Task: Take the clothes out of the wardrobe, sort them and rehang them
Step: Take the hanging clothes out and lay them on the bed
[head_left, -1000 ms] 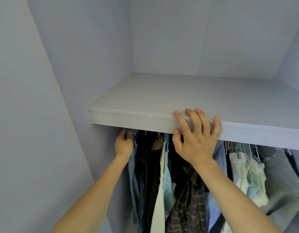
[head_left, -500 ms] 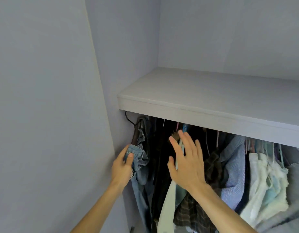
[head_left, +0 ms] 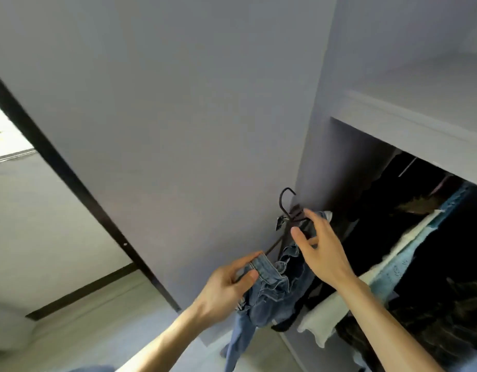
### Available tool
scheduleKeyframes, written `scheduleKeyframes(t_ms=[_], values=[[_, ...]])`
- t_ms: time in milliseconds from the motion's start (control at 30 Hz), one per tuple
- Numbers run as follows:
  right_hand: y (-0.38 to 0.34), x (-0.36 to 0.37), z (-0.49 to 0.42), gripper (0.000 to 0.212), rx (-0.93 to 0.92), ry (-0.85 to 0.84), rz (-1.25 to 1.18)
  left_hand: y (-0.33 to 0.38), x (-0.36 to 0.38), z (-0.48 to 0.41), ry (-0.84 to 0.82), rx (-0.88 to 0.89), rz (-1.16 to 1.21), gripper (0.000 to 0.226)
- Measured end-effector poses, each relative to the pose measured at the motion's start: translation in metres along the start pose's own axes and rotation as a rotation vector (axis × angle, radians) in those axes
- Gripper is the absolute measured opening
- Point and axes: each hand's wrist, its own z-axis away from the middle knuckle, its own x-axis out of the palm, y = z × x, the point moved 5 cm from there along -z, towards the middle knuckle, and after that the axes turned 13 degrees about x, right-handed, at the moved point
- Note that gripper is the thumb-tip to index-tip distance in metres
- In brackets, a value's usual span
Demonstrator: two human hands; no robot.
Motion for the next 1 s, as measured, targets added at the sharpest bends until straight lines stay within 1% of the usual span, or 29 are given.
scheduleKeyframes(t_ms=[67,133,167,267,367,467,533,633,733,800,867,933,1000], values=[[-0.014,0.021,0.003,0.06,-0.104,-0.079,0.103,0.001,-0.009,0.035,0.042,-0.021,0.0,0.041],[-0.031,0.046,0.015,0.046,-0.213,-0.133,0.205,-0.003,-0.02,0.073,0.127,-0.061,-0.013,0.043],[-0.04,0.057,0.023,0.042,-0.256,-0.149,0.248,-0.005,-0.025,0.093,0.148,-0.084,-0.032,0.044],[-0.066,0.097,0.058,0.049,-0.388,-0.236,0.248,-0.011,-0.04,0.154,0.186,-0.141,-0.136,0.045],[-0.103,0.136,0.104,0.049,-0.554,-0.335,0.227,-0.005,-0.062,0.222,0.297,-0.175,-0.268,0.031],[-0.133,0.171,0.146,0.054,-0.658,-0.416,0.254,-0.004,-0.082,0.287,0.398,-0.243,-0.405,0.019],[-0.156,0.198,0.182,0.054,-0.724,-0.473,0.26,-0.009,-0.094,0.336,0.463,-0.293,-0.485,0.024],[-0.189,0.239,0.235,0.052,-0.821,-0.529,0.269,-0.01,-0.113,0.403,0.561,-0.362,-0.65,0.038],[-0.222,0.282,0.289,0.052,-0.924,-0.574,0.318,-0.01,-0.129,0.455,0.601,-0.401,-0.653,0.049],[-0.245,0.307,0.319,0.054,-0.985,-0.593,0.328,-0.012,-0.14,0.476,0.603,-0.414,-0.676,0.052],[-0.267,0.328,0.345,0.054,-1.046,-0.591,0.31,-0.013,-0.149,0.489,0.617,-0.412,-0.677,0.049],[-0.289,0.345,0.369,0.052,-1.075,-0.618,0.295,-0.012,-0.158,0.496,0.653,-0.394,-0.604,0.044],[-0.311,0.36,0.386,0.052,-1.103,-0.647,0.27,-0.007,-0.171,0.502,0.74,-0.371,-0.565,0.029]])
